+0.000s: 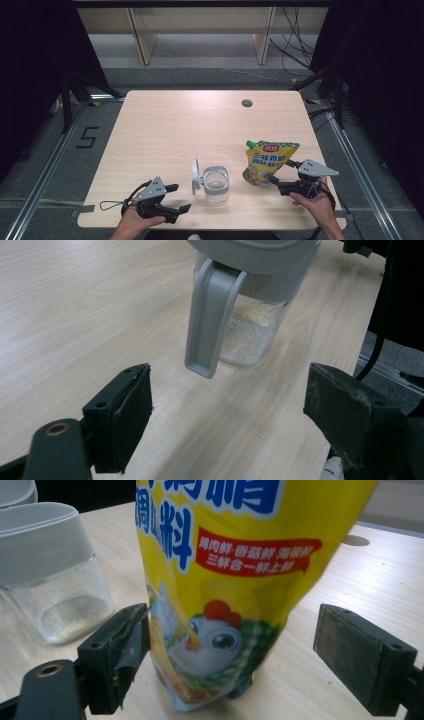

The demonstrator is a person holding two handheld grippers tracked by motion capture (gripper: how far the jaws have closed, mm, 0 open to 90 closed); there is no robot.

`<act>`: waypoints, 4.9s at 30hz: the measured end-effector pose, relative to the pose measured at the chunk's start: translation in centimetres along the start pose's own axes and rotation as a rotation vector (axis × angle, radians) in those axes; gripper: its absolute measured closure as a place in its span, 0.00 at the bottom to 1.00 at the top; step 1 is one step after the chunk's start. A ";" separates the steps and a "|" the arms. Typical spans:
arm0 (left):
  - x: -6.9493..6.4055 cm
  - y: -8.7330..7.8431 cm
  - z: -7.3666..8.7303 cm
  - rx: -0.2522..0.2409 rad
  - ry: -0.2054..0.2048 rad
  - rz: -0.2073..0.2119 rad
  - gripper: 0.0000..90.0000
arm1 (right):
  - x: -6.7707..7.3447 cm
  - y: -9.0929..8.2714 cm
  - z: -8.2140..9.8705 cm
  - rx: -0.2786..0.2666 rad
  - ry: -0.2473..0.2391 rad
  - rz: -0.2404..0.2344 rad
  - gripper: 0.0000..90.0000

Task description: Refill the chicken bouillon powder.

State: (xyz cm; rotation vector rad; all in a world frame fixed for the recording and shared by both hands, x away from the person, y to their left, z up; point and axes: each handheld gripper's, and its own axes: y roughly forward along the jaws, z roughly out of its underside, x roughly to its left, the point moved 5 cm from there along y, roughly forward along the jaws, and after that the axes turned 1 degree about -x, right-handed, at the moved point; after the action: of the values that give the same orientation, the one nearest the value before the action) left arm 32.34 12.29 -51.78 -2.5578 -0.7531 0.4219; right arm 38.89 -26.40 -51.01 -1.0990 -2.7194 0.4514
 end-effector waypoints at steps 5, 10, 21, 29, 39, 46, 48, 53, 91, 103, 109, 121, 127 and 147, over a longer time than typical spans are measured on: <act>0.1 0.1 0.0 0.005 0.032 0.009 0.21 | 0.0 0.7 0.0 0.000 0.004 -0.009 0.18; -0.1 0.3 0.2 0.010 0.003 0.005 0.21 | -0.3 1.3 -0.3 -0.034 -0.024 -0.033 0.19; 0.2 0.3 0.3 0.040 0.044 -0.008 0.22 | 0.1 1.5 -0.5 -0.016 0.021 -0.076 0.32; 0.3 0.2 0.2 0.020 0.050 -0.014 0.22 | 1.8 1.0 -0.7 0.025 0.049 0.075 0.38; 0.1 0.2 0.1 0.005 0.048 -0.015 0.22 | 3.7 0.3 -0.9 0.077 0.099 0.207 0.44; 0.3 0.1 0.0 -0.007 0.042 -0.025 0.22 | 4.5 0.1 -0.9 0.062 0.103 0.266 0.44; 0.4 0.2 0.1 -0.006 0.046 -0.031 0.22 | 4.6 0.1 -0.9 0.070 0.103 0.263 0.44; 0.3 0.1 0.2 0.022 0.037 -0.033 0.23 | 3.7 0.6 -0.5 0.036 0.063 0.203 0.38; -0.1 0.7 0.3 0.023 0.052 -0.009 0.23 | 2.7 4.4 0.6 -0.091 0.048 0.067 0.22; -0.3 0.8 0.5 0.027 0.028 -0.004 0.23 | 2.2 4.9 0.3 -0.108 0.053 0.101 0.29; 0.0 0.7 0.4 0.035 0.054 -0.009 0.23 | 2.0 5.1 0.2 -0.117 0.030 0.103 0.33; -0.1 0.5 0.4 0.026 0.057 0.002 0.23 | 3.6 4.5 -0.6 -0.027 0.004 0.143 0.42; -0.1 0.5 0.4 0.016 0.035 -0.015 0.23 | 4.8 3.2 -1.9 -0.033 -0.122 0.132 0.42; 0.2 0.4 0.4 0.030 0.040 -0.022 0.23 | 10.6 -0.8 -4.4 0.129 -0.947 0.432 0.43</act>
State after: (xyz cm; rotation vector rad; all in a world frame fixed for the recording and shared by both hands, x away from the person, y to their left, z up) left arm 32.46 12.24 -52.37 -2.5201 -0.7547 0.3712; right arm 32.01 -18.62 -46.08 -1.7791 -3.0522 1.5268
